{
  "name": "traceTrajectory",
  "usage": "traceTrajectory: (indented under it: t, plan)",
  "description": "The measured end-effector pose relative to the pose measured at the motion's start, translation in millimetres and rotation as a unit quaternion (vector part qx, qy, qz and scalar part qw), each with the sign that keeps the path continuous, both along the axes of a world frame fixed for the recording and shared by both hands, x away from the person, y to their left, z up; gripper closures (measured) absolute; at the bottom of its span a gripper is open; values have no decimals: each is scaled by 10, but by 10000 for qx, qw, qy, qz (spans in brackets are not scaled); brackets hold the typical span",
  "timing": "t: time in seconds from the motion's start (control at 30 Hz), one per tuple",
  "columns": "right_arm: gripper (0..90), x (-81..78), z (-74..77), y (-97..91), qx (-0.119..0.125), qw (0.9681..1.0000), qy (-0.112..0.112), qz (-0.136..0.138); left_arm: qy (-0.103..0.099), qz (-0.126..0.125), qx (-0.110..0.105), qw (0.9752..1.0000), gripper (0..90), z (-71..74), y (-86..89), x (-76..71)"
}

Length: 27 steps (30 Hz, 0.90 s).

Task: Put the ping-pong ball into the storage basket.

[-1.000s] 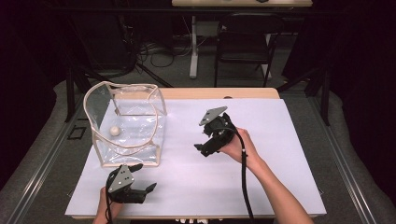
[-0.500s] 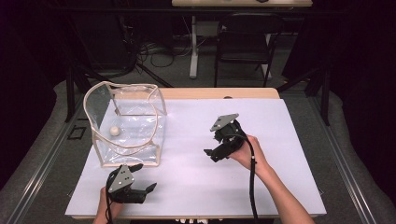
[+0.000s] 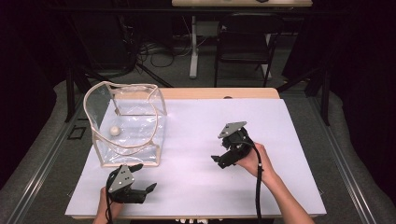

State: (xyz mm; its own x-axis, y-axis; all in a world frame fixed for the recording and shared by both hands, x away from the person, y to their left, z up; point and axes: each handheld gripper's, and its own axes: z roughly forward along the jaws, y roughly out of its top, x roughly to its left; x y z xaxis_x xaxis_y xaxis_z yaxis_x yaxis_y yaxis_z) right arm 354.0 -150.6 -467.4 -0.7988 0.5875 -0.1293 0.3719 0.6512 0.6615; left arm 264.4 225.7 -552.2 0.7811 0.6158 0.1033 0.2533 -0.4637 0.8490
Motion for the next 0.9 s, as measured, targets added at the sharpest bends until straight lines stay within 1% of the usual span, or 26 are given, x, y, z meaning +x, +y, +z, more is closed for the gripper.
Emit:
traceTrajectory:
  t: [0.1,0.27,0.53,0.9]
  plan:
    - [35,-34,-23,-51,38,10000,-3,-39,3,8,-3,10000,163,-1,1,1]
    - [35,-89,-61,-116,35,10000,-2,-76,-3,-1,7,10000,162,-1,-3,2]
    - [35,-182,-172,-202,15,9999,33,-139,-3,7,5,10000,163,-2,-2,3]
    - [36,-290,-295,-361,68,9995,88,-285,13,29,-11,10000,163,-6,-7,4]
